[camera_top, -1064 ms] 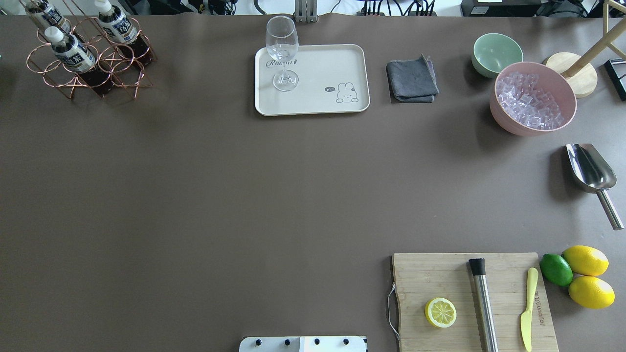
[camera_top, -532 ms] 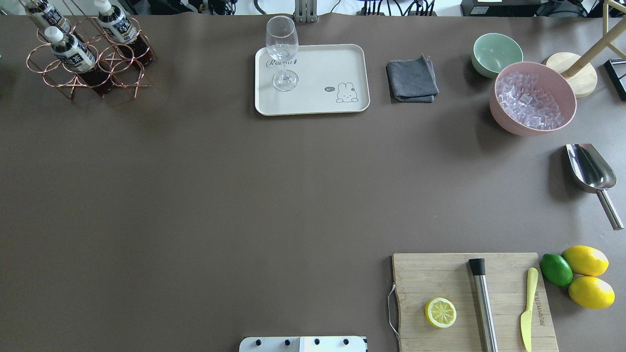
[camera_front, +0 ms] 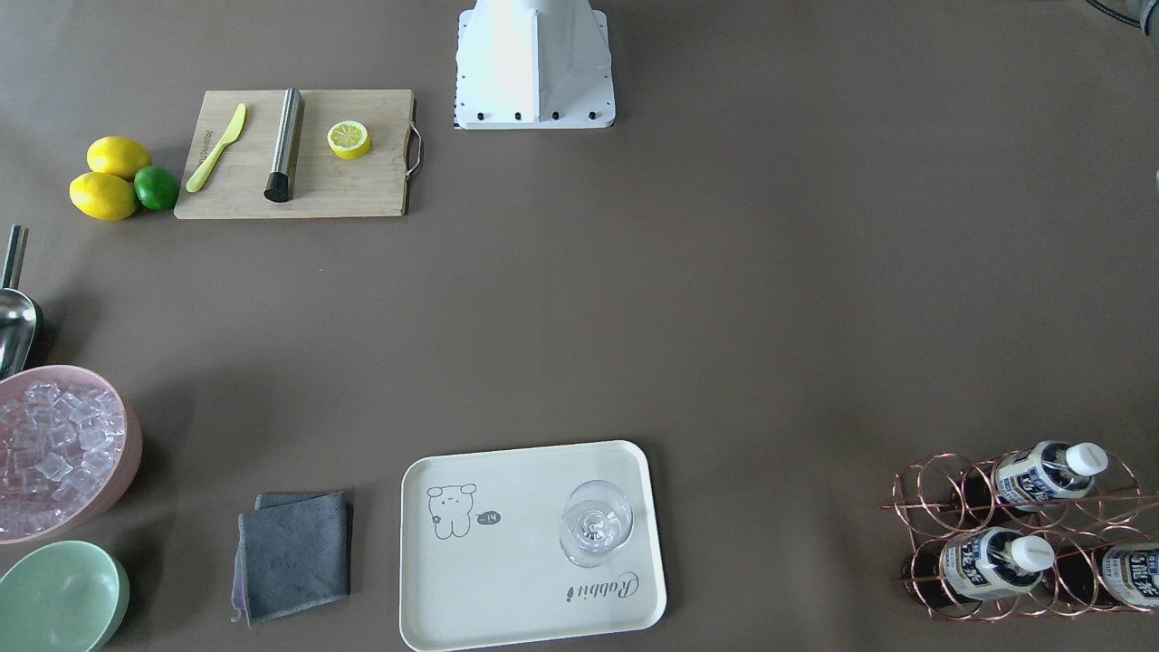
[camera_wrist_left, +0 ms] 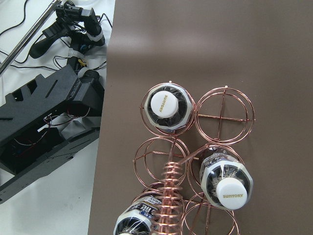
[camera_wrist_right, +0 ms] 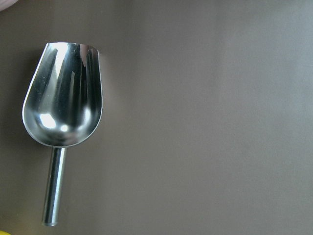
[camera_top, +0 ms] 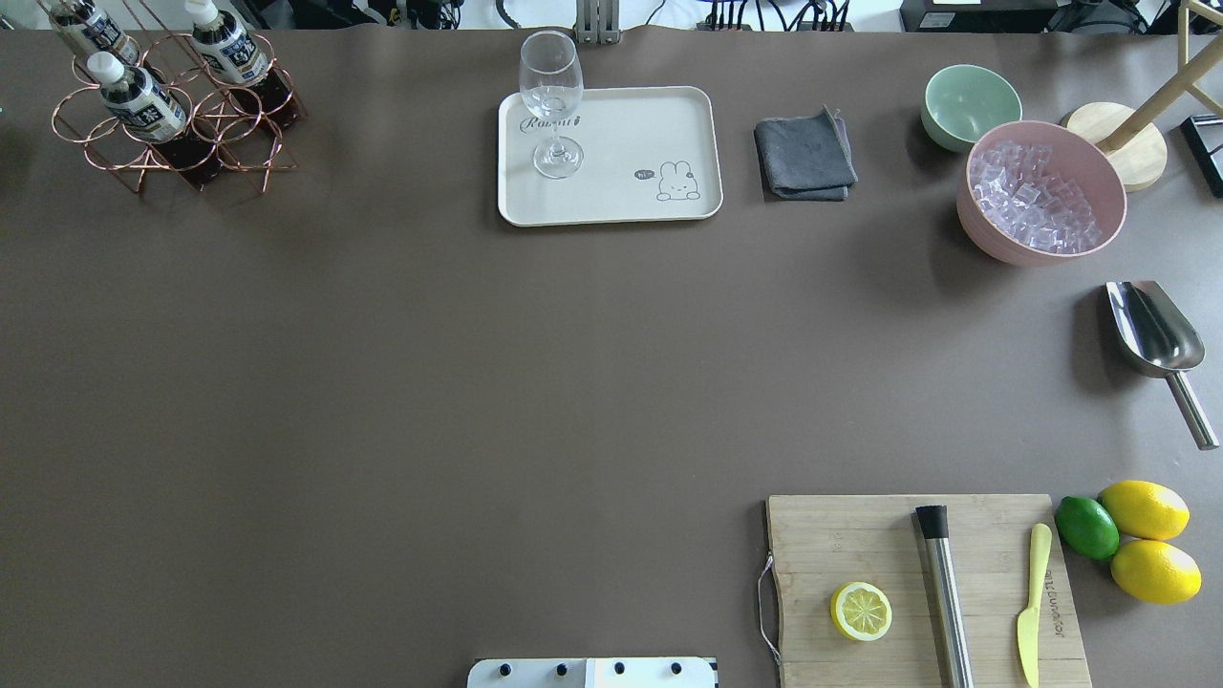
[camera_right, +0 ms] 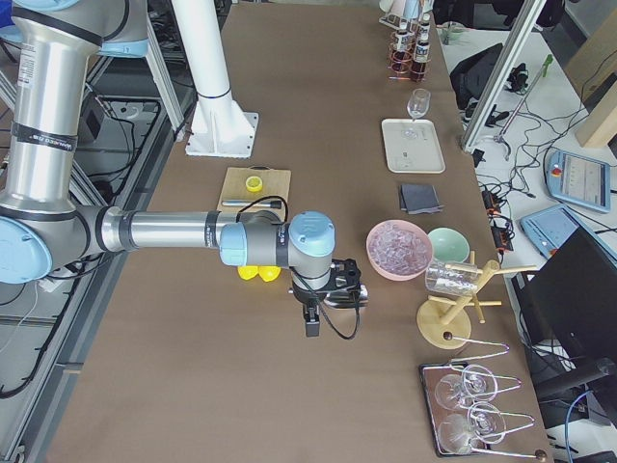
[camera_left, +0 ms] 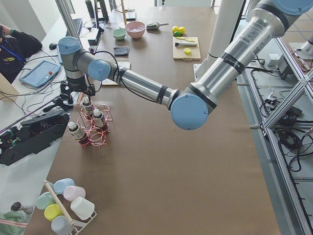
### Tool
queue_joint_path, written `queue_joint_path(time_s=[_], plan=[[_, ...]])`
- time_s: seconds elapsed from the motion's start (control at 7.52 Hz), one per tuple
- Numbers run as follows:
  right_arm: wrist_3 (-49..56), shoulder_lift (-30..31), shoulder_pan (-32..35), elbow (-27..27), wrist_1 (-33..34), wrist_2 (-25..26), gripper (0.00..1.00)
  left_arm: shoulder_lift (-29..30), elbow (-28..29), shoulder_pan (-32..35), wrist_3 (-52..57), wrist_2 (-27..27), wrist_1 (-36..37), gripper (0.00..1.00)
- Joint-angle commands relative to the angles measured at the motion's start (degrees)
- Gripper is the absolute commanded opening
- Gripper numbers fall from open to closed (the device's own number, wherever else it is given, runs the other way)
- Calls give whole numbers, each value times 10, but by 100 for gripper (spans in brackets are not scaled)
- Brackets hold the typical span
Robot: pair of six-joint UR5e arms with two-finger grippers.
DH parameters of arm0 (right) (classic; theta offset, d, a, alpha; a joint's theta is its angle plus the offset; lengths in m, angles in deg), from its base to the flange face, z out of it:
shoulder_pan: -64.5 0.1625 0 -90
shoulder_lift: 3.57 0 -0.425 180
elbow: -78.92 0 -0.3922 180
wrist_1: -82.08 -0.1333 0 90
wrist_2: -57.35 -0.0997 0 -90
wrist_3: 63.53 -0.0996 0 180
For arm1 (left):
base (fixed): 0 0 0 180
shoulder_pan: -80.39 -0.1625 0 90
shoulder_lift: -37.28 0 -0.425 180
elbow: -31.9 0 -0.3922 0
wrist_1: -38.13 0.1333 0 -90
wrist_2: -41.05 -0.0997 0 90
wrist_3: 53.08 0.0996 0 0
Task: Take tea from basket to plate
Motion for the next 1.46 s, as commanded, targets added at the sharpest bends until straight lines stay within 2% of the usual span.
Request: queue_joint_path(time_s=[0.0, 0.27, 0.4, 0.53, 0.8, 0.93, 1.33], plan=[[-1, -1, 0, 1, 0, -1, 100, 7, 24, -4, 0, -1, -16, 98], [-3, -5, -3, 1, 0, -1, 100, 12, 26, -8, 0, 0, -16, 97], [-3, -6, -3, 0, 0, 0, 100, 13, 25, -8, 0, 0, -20, 84], [-3, -8, -3, 2, 0, 0, 100, 13, 25, -9, 0, 0, -20, 64], [-6, -9, -4, 1, 0, 0, 100, 9, 27, -9, 1, -3, -21, 15], [-6, -13, -13, 0, 0, 0, 100, 8, 27, -8, 1, -5, -24, 0], [-7, -23, -13, -1, 1, 0, 100, 8, 8, 15, 1, -1, -21, 0]])
